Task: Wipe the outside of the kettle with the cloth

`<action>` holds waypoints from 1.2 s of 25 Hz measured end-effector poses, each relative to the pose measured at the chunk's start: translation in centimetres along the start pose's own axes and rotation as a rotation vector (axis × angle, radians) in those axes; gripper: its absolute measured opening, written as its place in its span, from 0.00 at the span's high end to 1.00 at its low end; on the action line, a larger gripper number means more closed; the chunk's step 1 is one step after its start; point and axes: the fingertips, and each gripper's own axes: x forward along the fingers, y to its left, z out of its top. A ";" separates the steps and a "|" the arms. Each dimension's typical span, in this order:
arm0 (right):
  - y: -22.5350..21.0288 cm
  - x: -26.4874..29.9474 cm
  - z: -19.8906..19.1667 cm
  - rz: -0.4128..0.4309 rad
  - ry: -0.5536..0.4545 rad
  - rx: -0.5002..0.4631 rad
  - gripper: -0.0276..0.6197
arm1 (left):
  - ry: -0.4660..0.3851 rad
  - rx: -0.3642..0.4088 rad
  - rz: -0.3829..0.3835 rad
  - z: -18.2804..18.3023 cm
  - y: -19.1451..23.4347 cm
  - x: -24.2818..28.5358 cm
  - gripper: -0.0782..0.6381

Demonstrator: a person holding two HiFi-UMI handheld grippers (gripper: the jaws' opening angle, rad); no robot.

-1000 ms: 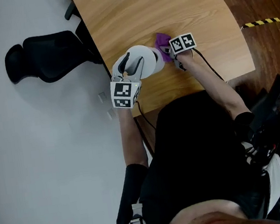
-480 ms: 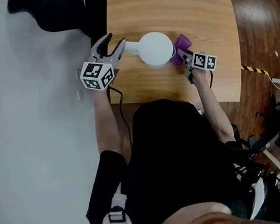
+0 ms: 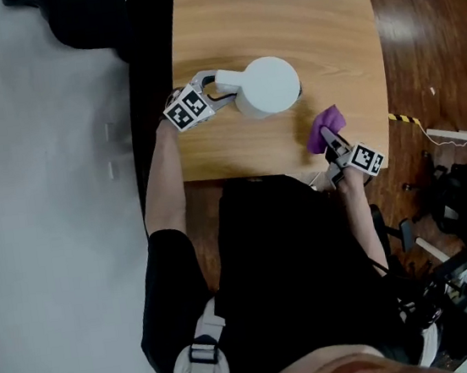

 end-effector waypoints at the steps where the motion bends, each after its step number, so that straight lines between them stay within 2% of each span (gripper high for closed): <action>1: 1.4 -0.3 0.0 0.013 -0.011 -0.010 0.87 | -0.004 0.016 0.012 1.0 0.7 -0.9 0.56; 3: 3.8 -0.4 0.1 0.092 -0.048 -0.066 0.87 | -0.016 0.016 0.070 2.3 1.5 -2.7 0.58; 4: 4.1 -0.5 -0.2 0.122 -0.067 -0.085 0.87 | -0.021 0.004 0.108 2.2 1.0 -2.9 0.67; 5: 3.6 -1.0 -1.1 0.103 -0.080 -0.060 0.87 | -0.029 -0.012 0.142 1.9 -0.1 -2.7 0.68; 8: 0.1 -3.7 -5.2 -0.134 -0.080 0.157 0.87 | -0.032 -0.049 0.209 0.8 -5.0 -1.0 0.68; 9: -0.6 -4.3 -6.2 -0.181 -0.078 0.198 0.87 | -0.022 -0.042 0.222 0.4 -6.2 -0.4 0.68; 10: -0.8 -4.7 -6.9 -0.194 -0.077 0.210 0.87 | -0.009 -0.021 0.232 0.2 -7.0 0.3 0.68; 12: -0.3 -5.1 -7.5 -0.147 -0.078 0.174 0.87 | 0.028 0.055 0.230 0.2 -7.2 1.4 0.69; 14: 0.8 -5.3 -7.5 -0.048 -0.081 0.093 0.87 | 0.092 0.119 0.194 -0.4 -7.4 2.1 0.70; 15: 1.2 -5.3 -7.3 0.008 -0.084 0.048 0.87 | 0.132 0.121 0.176 -1.2 -8.2 2.1 0.70; 17: 1.0 -5.2 -6.4 0.115 -0.090 -0.032 0.87 | 0.205 0.077 0.154 -2.5 -11.0 2.2 0.70; 19: -1.7 -4.8 -4.6 0.193 -0.097 -0.072 0.87 | 0.235 0.019 0.145 -2.2 -13.3 4.8 0.70; 21: -7.4 -4.1 -2.0 0.235 -0.105 -0.053 0.87 | 0.226 -0.057 0.138 -2.3 -14.2 10.7 0.70; 23: -12.0 -3.0 -0.6 0.285 -0.113 -0.028 0.87 | 0.179 -0.193 0.141 -3.1 -14.1 15.3 0.70; 24: -12.5 -2.7 -0.2 0.328 -0.121 -0.034 0.87 | 0.145 -0.278 0.148 -3.1 -13.9 16.1 0.70; 27: -9.2 -2.6 0.7 0.507 -0.163 -0.109 0.87 | 0.027 -0.552 0.124 -2.2 -12.9 13.9 0.70; 30: -5.7 -2.5 1.8 0.660 -0.217 -0.167 0.87 | -0.180 -0.839 0.021 -2.8 -9.4 12.4 0.70</action>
